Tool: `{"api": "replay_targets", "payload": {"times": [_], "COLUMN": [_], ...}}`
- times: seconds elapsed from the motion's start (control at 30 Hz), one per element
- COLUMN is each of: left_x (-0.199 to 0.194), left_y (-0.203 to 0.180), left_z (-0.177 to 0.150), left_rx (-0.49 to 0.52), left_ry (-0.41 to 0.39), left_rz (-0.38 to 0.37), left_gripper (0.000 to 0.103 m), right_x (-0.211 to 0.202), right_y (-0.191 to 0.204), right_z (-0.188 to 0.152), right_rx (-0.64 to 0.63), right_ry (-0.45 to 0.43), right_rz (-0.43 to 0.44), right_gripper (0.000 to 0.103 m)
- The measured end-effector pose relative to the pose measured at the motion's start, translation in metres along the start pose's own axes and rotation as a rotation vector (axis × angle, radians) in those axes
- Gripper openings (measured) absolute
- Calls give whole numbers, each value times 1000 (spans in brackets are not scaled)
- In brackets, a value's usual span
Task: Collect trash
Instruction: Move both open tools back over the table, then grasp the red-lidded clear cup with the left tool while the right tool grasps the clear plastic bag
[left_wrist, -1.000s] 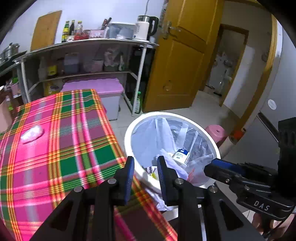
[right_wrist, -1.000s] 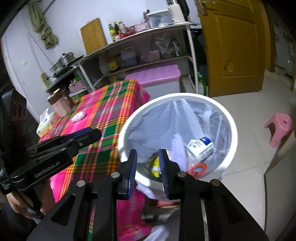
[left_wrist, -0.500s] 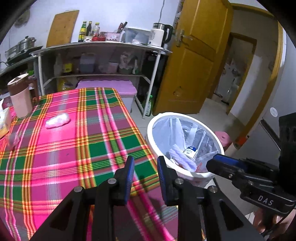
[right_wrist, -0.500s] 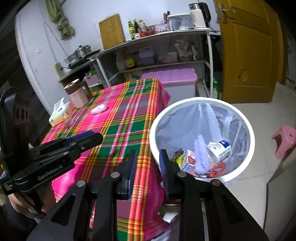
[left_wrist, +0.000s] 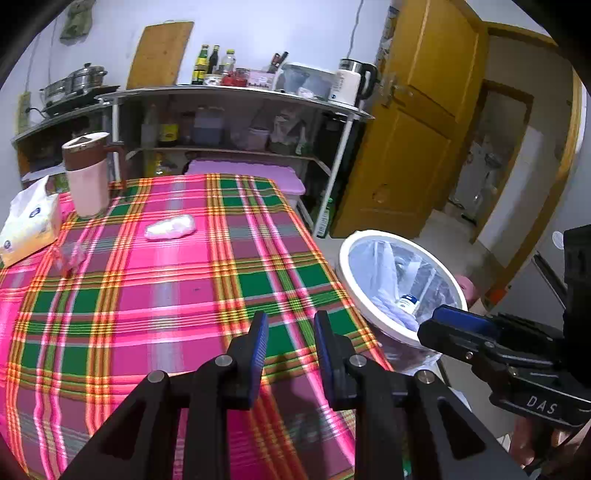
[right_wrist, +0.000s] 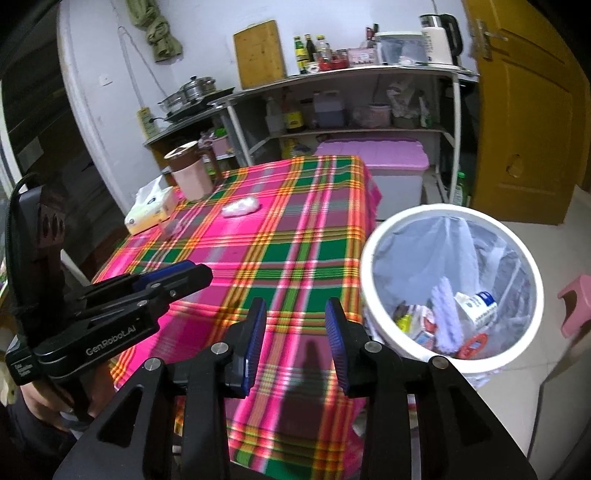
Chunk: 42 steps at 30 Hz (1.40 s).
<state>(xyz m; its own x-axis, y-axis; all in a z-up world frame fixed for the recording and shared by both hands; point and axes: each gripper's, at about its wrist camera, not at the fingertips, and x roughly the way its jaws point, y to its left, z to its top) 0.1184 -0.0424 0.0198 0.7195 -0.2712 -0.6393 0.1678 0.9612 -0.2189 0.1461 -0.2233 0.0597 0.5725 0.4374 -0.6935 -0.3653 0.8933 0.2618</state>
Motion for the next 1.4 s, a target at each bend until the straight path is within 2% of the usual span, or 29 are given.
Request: {"api": "replay_targets", "payload": {"times": [0.17, 0.3, 0.8, 0.93, 1.0, 1.2, 1.3, 1.4], "left_x": [-8, -11, -9, -8, -9, -5, 1, 8], "left_y": [18, 35, 112, 135, 145, 183, 201, 217], "left_z": [-1, -1, 4, 7, 9, 18, 23, 29], "left_rx": [-21, -45, -134, -163, -172, -194, -199, -207], "left_ry": [-11, -14, -14, -22, -26, -31, -26, -19], "left_rz": [33, 65, 191, 218, 233, 269, 284, 290], "left_gripper": [25, 25, 26, 34, 35, 44, 46, 50], "right_x": [8, 21, 78, 89, 95, 110, 123, 136], "right_y": [16, 30, 59, 67, 70, 75, 75, 75], "right_z": [5, 10, 39, 46, 51, 66, 74, 80], "right_rx": [-28, -58, -115, -131, -138, -151, -146, -142], "right_ry": [5, 17, 74, 83, 84, 78, 90, 102], "right_rz": [23, 46, 103, 115, 121, 135, 144, 147], "right_gripper": [34, 41, 42, 43, 49, 50, 55, 56]}}
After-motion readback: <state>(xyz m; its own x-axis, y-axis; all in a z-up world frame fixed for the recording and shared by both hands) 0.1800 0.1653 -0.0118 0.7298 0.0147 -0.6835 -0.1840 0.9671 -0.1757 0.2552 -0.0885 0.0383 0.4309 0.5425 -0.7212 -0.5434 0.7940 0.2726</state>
